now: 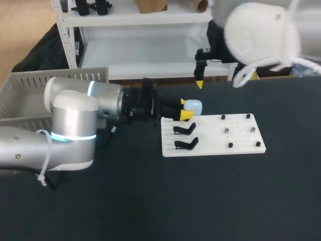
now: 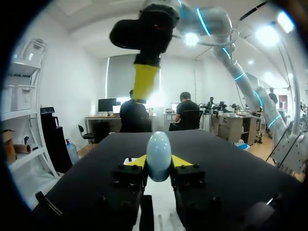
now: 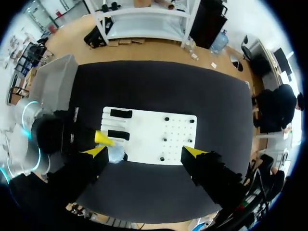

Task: Pick up each earbud case from the left stands, insert the matching earbuds, close the lid, and place the case in the box.

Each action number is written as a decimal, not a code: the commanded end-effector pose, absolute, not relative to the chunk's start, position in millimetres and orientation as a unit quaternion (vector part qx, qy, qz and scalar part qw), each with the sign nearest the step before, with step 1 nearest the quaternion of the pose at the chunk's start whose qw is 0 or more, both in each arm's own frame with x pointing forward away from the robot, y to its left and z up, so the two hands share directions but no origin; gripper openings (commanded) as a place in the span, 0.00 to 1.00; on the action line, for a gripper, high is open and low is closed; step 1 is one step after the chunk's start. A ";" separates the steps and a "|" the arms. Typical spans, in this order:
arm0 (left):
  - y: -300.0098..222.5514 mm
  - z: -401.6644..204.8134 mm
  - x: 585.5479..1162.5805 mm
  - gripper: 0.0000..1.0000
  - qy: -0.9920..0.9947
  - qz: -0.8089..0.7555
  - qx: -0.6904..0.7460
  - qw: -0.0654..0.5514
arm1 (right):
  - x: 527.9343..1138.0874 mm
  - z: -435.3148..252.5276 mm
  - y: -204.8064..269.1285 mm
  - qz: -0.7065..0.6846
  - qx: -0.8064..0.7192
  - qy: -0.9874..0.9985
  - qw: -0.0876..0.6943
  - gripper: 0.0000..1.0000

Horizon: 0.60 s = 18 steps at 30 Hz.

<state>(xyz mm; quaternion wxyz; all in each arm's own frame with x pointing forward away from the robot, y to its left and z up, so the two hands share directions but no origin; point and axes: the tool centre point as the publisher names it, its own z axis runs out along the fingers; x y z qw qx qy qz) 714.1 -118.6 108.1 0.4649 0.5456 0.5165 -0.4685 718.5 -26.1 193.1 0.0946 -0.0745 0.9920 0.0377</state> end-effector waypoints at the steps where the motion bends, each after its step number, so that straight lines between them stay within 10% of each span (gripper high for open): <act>1: -94.1 121.1 712.4 0.00 0.533 -0.446 0.530 0.486 | 675.4 195.2 -44.6 0.079 -0.095 0.967 0.223 1.00; 18: 43.6 188.1 738.9 0.00 0.631 -0.287 0.459 0.556 | 662.3 194.9 -44.3 0.100 -0.110 0.960 0.236 1.00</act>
